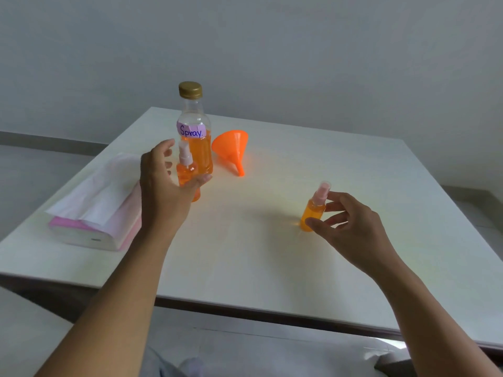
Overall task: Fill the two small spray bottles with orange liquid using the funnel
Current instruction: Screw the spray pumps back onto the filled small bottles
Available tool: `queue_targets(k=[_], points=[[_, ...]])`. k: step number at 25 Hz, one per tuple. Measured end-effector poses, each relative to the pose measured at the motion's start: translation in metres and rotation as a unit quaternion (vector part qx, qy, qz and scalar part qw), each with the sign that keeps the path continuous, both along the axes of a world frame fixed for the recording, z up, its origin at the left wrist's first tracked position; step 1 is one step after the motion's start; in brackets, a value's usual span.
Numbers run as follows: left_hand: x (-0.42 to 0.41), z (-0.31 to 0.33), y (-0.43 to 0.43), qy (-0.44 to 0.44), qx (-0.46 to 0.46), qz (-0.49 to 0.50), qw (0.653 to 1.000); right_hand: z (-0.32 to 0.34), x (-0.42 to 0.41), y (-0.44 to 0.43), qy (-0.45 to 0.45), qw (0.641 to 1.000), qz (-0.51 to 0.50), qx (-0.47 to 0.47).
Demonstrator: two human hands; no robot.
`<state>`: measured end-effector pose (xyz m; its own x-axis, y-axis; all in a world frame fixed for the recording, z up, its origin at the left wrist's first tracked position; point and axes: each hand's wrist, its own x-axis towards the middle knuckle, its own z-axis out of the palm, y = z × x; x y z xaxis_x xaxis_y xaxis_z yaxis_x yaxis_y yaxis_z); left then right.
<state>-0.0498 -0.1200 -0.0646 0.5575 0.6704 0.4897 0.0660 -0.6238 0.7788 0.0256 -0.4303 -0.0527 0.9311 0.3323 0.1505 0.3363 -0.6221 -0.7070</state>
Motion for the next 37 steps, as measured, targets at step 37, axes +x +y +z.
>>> queue_targets(k=[37], points=[[0.028, -0.006, -0.175, 0.164, 0.163, -0.390, 0.891, 0.031, -0.001, -0.045, 0.075, 0.987, 0.023, 0.137]])
